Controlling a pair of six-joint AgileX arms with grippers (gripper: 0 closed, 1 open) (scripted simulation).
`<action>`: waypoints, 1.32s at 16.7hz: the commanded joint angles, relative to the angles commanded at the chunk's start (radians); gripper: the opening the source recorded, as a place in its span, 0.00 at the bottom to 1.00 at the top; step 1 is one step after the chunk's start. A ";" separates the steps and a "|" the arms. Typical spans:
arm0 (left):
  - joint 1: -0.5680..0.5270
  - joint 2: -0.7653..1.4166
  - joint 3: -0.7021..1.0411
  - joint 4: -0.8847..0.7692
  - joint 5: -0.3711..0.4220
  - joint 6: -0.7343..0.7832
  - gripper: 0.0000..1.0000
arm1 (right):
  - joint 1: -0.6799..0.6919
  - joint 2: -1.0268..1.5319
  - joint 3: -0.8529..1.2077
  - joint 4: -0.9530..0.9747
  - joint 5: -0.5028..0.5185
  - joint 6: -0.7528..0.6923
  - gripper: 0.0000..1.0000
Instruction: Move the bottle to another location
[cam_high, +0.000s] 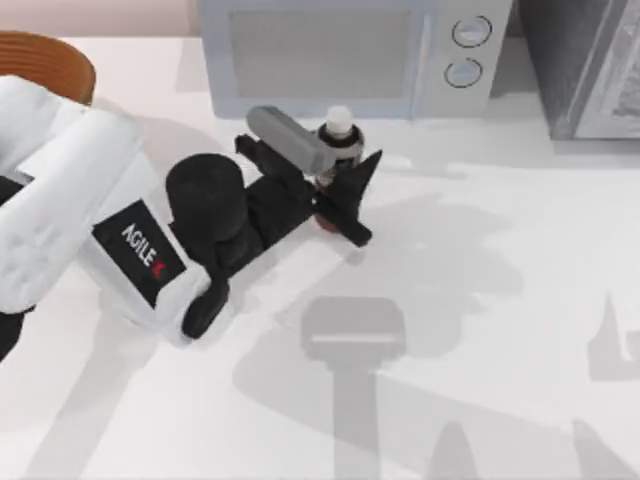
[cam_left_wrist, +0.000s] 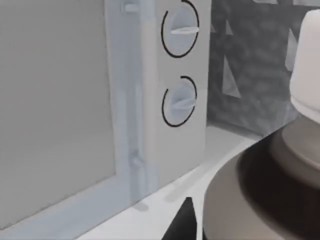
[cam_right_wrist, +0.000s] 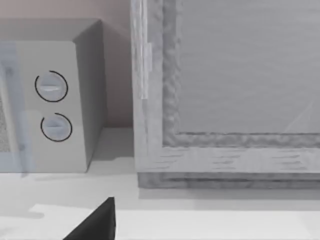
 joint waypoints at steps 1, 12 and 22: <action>0.073 -0.025 -0.046 0.013 0.072 0.002 0.00 | 0.000 0.000 0.000 0.000 0.000 0.000 1.00; 0.644 -0.317 -0.474 0.129 0.630 0.023 0.00 | 0.000 0.000 0.000 0.000 0.000 0.000 1.00; 0.561 -0.163 -0.380 0.190 0.553 0.017 0.00 | 0.000 0.000 0.000 0.000 0.000 0.000 1.00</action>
